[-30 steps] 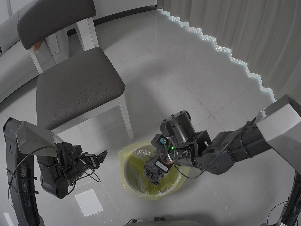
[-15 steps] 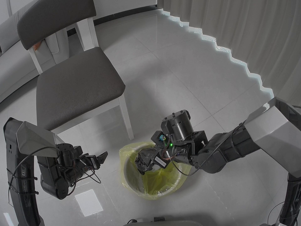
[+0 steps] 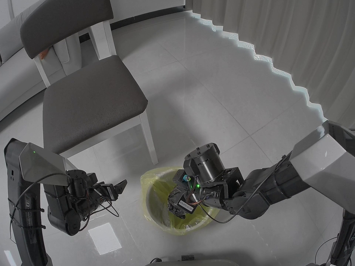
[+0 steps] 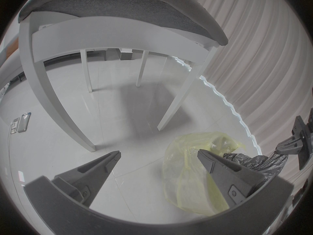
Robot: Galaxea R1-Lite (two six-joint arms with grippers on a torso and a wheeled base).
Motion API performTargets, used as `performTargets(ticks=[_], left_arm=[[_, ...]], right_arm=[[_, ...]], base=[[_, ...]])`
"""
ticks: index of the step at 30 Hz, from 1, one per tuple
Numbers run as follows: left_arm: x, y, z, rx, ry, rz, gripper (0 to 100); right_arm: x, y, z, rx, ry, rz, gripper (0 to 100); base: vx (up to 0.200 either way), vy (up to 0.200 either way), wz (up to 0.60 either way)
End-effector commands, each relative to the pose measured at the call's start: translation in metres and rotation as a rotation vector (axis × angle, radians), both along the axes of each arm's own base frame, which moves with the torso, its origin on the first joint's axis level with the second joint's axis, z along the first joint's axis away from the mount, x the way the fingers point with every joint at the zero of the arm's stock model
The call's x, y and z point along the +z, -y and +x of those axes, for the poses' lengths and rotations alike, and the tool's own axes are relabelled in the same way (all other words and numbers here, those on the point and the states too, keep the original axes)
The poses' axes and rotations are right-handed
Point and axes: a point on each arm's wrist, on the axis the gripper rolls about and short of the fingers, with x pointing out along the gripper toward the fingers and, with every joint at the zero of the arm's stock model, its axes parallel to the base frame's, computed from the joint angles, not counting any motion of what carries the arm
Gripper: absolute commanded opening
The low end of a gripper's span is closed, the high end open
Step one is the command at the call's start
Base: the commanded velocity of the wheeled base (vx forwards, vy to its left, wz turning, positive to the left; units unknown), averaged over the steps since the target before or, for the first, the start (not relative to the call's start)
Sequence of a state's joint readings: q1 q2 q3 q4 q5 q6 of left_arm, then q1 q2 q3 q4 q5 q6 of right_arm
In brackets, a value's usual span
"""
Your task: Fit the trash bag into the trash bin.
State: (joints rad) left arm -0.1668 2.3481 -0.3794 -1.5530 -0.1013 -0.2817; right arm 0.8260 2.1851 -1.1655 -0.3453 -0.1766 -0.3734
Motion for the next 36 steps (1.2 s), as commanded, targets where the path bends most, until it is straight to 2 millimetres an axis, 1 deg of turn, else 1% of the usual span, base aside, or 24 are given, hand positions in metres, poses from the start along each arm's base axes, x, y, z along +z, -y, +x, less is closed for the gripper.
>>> performTargets(ticks=[1, 8, 9, 10, 11, 15, 18, 21, 22, 23, 26, 27, 28, 30, 34, 36], left_arm=[[0.000, 0.000, 0.001, -0.002, 0.013, -0.003, 100], [-0.002, 0.000, 0.001, 0.000, 0.006, -0.003, 100], [-0.002, 0.000, 0.001, 0.002, 0.004, -0.007, 100], [-0.002, 0.000, 0.001, 0.002, 0.006, -0.007, 100], [-0.001, 0.000, 0.000, 0.004, 0.005, -0.010, 100], [-0.001, -0.001, -0.001, 0.007, 0.000, -0.010, 100], [-0.001, -0.002, -0.001, 0.009, -0.001, -0.010, 100], [-0.001, -0.002, -0.002, 0.009, -0.002, -0.012, 100], [-0.001, -0.002, -0.002, 0.009, -0.002, -0.012, 100], [-0.001, -0.002, -0.002, 0.011, -0.005, -0.011, 100], [-0.002, -0.003, -0.002, 0.013, -0.008, -0.012, 100], [-0.002, -0.003, -0.002, 0.013, -0.008, -0.012, 100], [-0.003, -0.003, -0.002, 0.013, -0.010, -0.012, 100], [-0.003, -0.003, -0.002, 0.013, -0.008, -0.012, 100], [-0.002, -0.001, -0.001, 0.008, -0.004, -0.013, 100], [-0.002, -0.001, -0.002, 0.007, -0.007, -0.012, 100]], right_arm=[[-0.006, -0.009, -0.003, 0.018, -0.005, -0.002, 0], [-0.017, -0.035, -0.014, 0.059, -0.023, 0.015, 0], [-0.019, -0.043, -0.018, 0.069, -0.028, 0.021, 0], [-0.020, -0.044, -0.018, 0.071, -0.028, 0.021, 0], [-0.021, -0.049, -0.023, 0.084, -0.030, 0.022, 0], [-0.021, -0.053, -0.029, 0.102, -0.032, 0.020, 0], [-0.022, -0.050, -0.029, 0.092, -0.040, 0.017, 0], [-0.028, -0.039, -0.025, 0.065, -0.060, -0.003, 0], [-0.028, -0.039, -0.025, 0.065, -0.060, -0.003, 0], [-0.031, -0.025, -0.015, 0.027, -0.070, -0.016, 0], [-0.033, -0.008, -0.002, -0.025, -0.079, -0.023, 0], [-0.033, -0.007, -0.001, -0.028, -0.079, -0.023, 0], [-0.032, 0.000, 0.007, -0.053, -0.077, -0.017, 0], [-0.032, 0.004, 0.014, -0.071, -0.073, -0.014, 0], [-0.031, 0.002, 0.021, -0.081, -0.063, -0.002, 0], [-0.043, -0.005, 0.028, -0.081, -0.066, -0.006, 0]], base=[[0.000, 0.000, 0.00], [0.000, 0.000, 0.00], [0.000, 0.000, 0.00], [0.000, 0.000, 0.00], [0.000, 0.000, 0.00], [0.000, 0.000, 0.00], [0.000, 0.000, 0.00], [0.000, 0.000, 0.00], [0.000, 0.000, 0.00], [0.000, 0.000, 0.00], [0.000, 0.000, 0.00], [0.000, 0.000, 0.00], [0.000, 0.000, 0.00], [0.000, 0.000, 0.00], [0.000, 0.000, 0.00], [0.000, 0.000, 0.00]])
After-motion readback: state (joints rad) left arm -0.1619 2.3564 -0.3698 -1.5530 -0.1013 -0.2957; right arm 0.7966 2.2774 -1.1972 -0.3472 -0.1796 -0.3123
